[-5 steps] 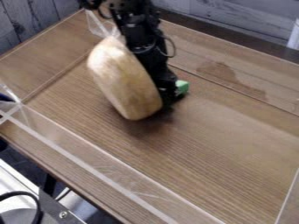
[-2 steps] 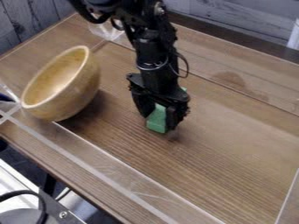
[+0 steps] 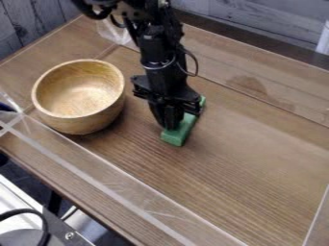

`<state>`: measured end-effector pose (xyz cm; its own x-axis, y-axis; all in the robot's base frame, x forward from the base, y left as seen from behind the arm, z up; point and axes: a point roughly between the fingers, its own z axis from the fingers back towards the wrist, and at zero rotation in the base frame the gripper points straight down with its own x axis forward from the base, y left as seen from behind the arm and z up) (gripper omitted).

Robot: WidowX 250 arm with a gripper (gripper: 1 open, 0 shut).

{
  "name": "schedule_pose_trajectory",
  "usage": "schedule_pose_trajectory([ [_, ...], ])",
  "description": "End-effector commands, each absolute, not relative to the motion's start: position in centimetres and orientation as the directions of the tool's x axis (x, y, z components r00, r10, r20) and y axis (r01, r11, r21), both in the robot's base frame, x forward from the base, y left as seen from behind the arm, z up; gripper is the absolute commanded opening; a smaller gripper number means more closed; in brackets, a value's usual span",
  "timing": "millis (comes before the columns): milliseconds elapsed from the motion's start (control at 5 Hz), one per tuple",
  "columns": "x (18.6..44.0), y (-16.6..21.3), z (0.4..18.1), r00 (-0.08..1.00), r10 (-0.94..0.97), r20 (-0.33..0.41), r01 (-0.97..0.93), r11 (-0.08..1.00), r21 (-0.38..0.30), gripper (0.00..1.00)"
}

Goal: Remove the green block from inside the brown bowl and put it on the table

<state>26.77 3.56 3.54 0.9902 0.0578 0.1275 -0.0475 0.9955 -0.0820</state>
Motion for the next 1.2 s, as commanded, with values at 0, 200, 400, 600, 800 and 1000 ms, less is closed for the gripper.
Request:
schedule_pose_trajectory([
  [0,28.8,3.0,4.7,0.978,0.098,0.184,-0.089,0.994,-0.059,0.00],
  [200,28.7,2.7,5.1,0.979,0.083,0.186,-0.073,0.996,-0.059,1.00],
  [400,28.7,2.5,5.5,0.980,0.069,0.187,-0.059,0.996,-0.060,0.00],
  [600,28.6,2.5,6.0,0.980,0.062,0.188,-0.052,0.997,-0.060,0.00],
  [800,27.8,1.1,6.0,0.980,0.056,0.190,-0.042,0.996,-0.077,0.00],
  [1000,27.0,-1.5,5.9,0.981,0.033,0.192,-0.016,0.996,-0.092,0.00],
])
